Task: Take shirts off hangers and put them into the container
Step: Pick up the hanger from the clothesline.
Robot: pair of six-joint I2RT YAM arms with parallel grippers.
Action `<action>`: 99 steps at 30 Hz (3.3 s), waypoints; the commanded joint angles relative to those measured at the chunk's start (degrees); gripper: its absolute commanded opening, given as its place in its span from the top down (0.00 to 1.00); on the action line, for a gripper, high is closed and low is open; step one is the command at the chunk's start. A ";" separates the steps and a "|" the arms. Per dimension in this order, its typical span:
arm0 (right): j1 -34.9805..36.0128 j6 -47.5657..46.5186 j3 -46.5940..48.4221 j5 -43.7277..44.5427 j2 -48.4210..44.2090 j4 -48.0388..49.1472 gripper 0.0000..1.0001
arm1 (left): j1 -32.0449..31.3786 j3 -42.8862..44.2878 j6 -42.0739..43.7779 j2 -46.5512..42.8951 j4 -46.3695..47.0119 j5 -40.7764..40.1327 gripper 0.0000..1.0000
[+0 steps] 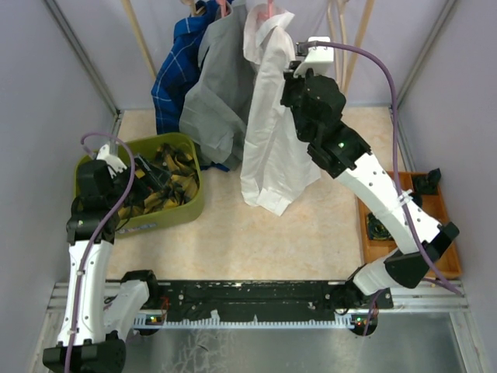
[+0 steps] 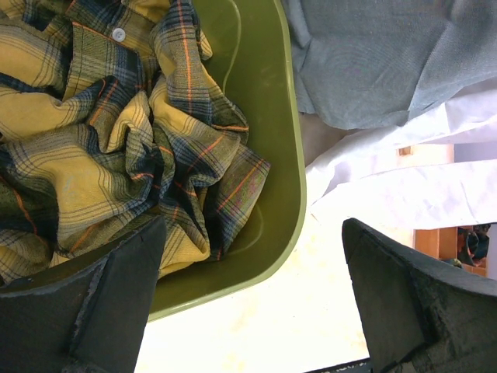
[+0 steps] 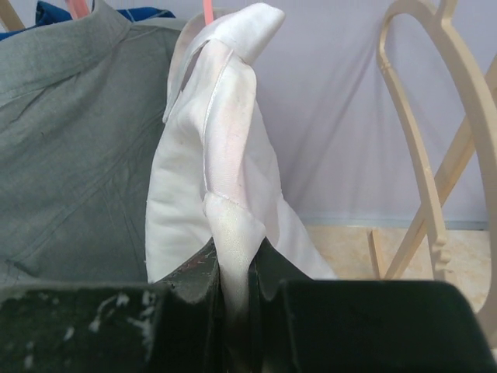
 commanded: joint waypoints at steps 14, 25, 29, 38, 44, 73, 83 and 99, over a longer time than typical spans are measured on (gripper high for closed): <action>-3.35 5.75 -2.08 -6.19 -6.65 7.67 1.00 | -0.14 1.55 -0.09 -1.23 -0.25 0.79 0.00; -3.88 6.36 4.69 -8.87 -5.41 -16.57 0.66 | -0.18 1.04 0.30 -0.75 -0.58 1.31 0.00; -4.26 5.91 10.54 -7.72 -0.88 -22.90 0.67 | -0.14 0.85 0.08 -0.92 -0.38 1.57 0.00; -4.81 5.08 19.41 -6.00 7.51 -24.37 0.90 | -0.12 0.76 0.27 -1.00 -0.38 1.73 0.00; -4.85 2.84 18.36 -5.84 5.67 -17.51 1.00 | -0.13 0.41 0.50 -1.24 -0.48 1.38 0.00; -4.89 -0.07 -3.92 -7.23 -6.83 18.58 1.00 | -0.16 0.23 -1.08 0.01 1.26 1.94 0.00; -4.93 3.71 -14.00 -5.63 -10.59 11.06 1.00 | -0.18 0.07 -0.69 0.28 1.20 2.01 0.00; -6.90 10.82 6.62 -10.03 2.34 -22.58 0.54 | -0.17 0.01 -0.54 0.06 1.11 1.82 0.00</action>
